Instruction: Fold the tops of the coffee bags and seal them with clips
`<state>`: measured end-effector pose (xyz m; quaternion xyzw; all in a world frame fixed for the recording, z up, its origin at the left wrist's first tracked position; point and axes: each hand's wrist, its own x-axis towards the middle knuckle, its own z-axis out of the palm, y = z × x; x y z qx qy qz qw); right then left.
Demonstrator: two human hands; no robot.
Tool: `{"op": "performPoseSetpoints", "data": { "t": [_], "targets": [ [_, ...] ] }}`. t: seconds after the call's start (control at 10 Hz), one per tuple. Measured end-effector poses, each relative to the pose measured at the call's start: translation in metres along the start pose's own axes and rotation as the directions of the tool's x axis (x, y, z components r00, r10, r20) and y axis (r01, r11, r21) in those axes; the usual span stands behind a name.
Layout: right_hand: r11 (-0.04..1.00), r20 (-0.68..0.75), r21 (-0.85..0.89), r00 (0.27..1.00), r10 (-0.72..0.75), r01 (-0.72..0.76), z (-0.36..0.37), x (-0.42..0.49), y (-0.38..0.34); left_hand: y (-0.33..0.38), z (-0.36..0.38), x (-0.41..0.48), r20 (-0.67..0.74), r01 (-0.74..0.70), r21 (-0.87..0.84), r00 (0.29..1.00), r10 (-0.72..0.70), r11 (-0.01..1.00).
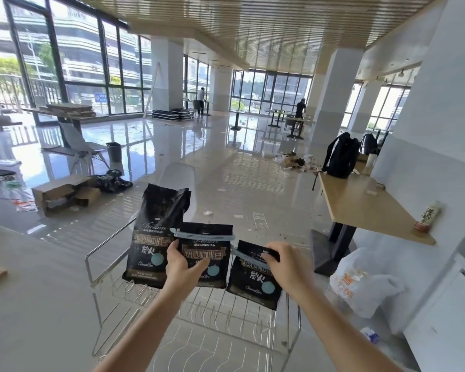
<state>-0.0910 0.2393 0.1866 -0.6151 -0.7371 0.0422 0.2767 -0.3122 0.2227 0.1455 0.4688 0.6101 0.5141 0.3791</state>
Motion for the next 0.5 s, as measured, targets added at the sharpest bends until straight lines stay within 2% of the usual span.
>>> {"op": "performPoseSetpoints", "data": {
  "t": [0.2, 0.3, 0.4, 0.5],
  "targets": [
    [1.000, 0.004, -0.022, 1.000, 0.006, -0.006, -0.001, -0.002, 0.003, 0.007, 0.002, 0.003, 0.016, 0.016, -0.145, 1.000, -0.014, 0.989],
    [1.000, 0.047, 0.016, 0.999, 0.012, -0.012, -0.003, 0.001, 0.003, 0.004, 0.001, 0.005, 0.028, 0.025, -0.143, 0.999, -0.021, 0.989],
    [0.998, 0.119, 0.061, 0.993, 0.020, -0.027, -0.008, 0.001, 0.003, 0.009, 0.002, -0.002, -0.027, -0.006, -0.066, 1.000, 0.004, 0.998],
    [0.999, 0.092, 0.036, 0.995, -0.036, 0.032, -0.012, 0.000, -0.001, 0.020, 0.005, -0.010, -0.099, -0.123, 0.130, 0.986, 0.136, 0.984]
  ]
}}
